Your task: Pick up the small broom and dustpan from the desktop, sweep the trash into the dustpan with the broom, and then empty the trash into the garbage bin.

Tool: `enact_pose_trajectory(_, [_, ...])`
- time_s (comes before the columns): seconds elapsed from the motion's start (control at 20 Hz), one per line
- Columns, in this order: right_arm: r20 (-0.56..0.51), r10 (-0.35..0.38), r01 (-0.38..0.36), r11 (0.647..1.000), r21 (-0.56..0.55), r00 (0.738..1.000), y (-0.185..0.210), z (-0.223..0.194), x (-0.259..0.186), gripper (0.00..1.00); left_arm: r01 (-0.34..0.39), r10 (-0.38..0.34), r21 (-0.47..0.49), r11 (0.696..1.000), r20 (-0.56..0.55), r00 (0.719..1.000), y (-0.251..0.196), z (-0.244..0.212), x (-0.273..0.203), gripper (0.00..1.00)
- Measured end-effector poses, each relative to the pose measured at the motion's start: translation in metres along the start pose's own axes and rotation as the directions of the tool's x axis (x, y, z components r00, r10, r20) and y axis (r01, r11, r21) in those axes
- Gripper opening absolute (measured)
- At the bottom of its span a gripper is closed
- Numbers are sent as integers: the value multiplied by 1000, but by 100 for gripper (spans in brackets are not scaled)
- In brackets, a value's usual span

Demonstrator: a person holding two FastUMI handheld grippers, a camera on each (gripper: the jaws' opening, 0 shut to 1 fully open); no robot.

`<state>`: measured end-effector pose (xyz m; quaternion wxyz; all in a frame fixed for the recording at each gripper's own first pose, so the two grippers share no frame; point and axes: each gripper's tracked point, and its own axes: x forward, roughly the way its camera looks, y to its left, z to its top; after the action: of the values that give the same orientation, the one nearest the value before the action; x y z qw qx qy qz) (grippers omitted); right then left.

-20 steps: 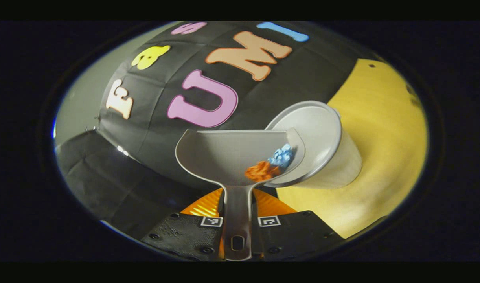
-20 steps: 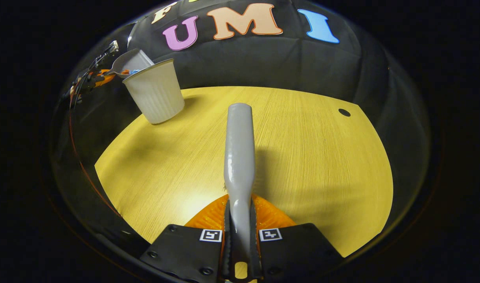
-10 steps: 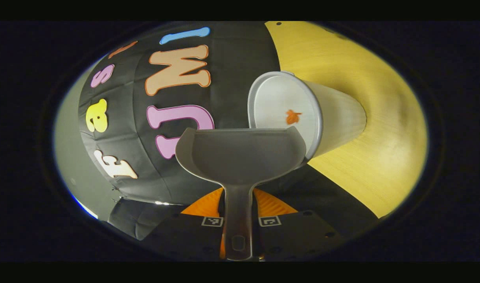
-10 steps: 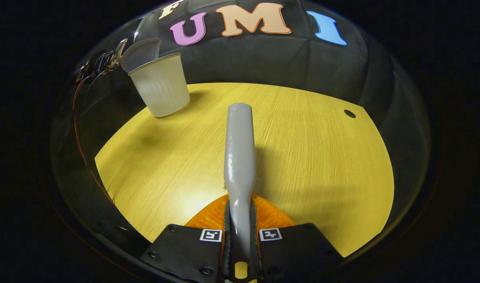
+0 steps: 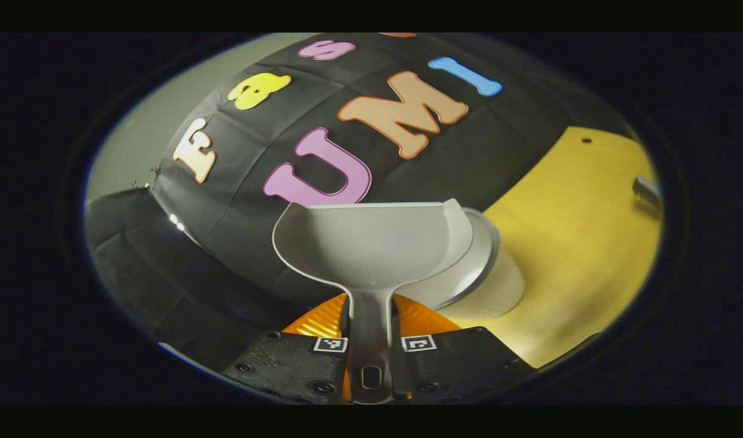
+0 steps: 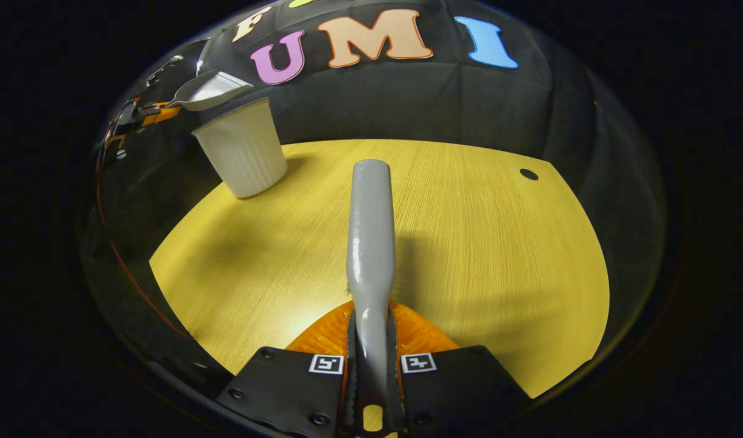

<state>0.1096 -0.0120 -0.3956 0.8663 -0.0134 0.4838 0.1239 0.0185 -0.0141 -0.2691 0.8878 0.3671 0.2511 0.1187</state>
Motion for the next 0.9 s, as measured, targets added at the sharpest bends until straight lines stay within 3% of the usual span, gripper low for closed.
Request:
enact_pose_trajectory(0.05, [8, -5, 5, 1000, 10, 1000, -1, 1, -2, 20, 26, -25, -64, 998, 27, 999, -15, 13, -8, 14])
enact_pose_trajectory(0.15, [26, -10, 9, 999, 36, 1000, -5, 4, -5, 20, 97, -86, -162, 982, 75, 993, -51, 32, -22, 21])
enact_pose_trajectory(0.2, [36, -16, 14, 998, 54, 999, -6, 6, -8, 20, 129, -112, -203, 971, 93, 989, -67, 42, -29, 14])
enact_pose_trajectory(0.25, [46, -26, 22, 997, 73, 999, -8, 7, -9, 20, 163, -141, -229, 960, 111, 984, -87, 47, -38, 18])
enact_pose_trajectory(0.35, [68, -41, 33, 993, 113, 997, -11, 12, -14, 20, 221, -186, -284, 933, 146, 972, -124, 57, -56, 14])
enact_pose_trajectory(0.4, [73, -50, 40, 991, 130, 996, -12, 14, -16, 20, 251, -211, -310, 917, 157, 965, -142, 61, -63, 21])
enact_pose_trajectory(0.45, [72, -59, 49, 989, 143, 996, -15, 15, -17, 20, 276, -231, -336, 901, 166, 959, -162, 61, -71, 20])
enact_pose_trajectory(0.6, [58, -86, 76, 985, 158, 995, -17, 12, -19, 20, 318, -278, -363, 876, 159, 947, -211, 53, -87, 20])
enact_pose_trajectory(0.65, [53, -91, 82, 984, 159, 994, -18, 12, -19, 19, 326, -293, -362, 873, 144, 945, -225, 46, -91, 15])
enact_pose_trajectory(0.9, [11, -105, 103, 986, 134, 994, -17, -3, -16, 20, 369, -384, -412, 833, 49, 922, -279, -2, -102, 20])
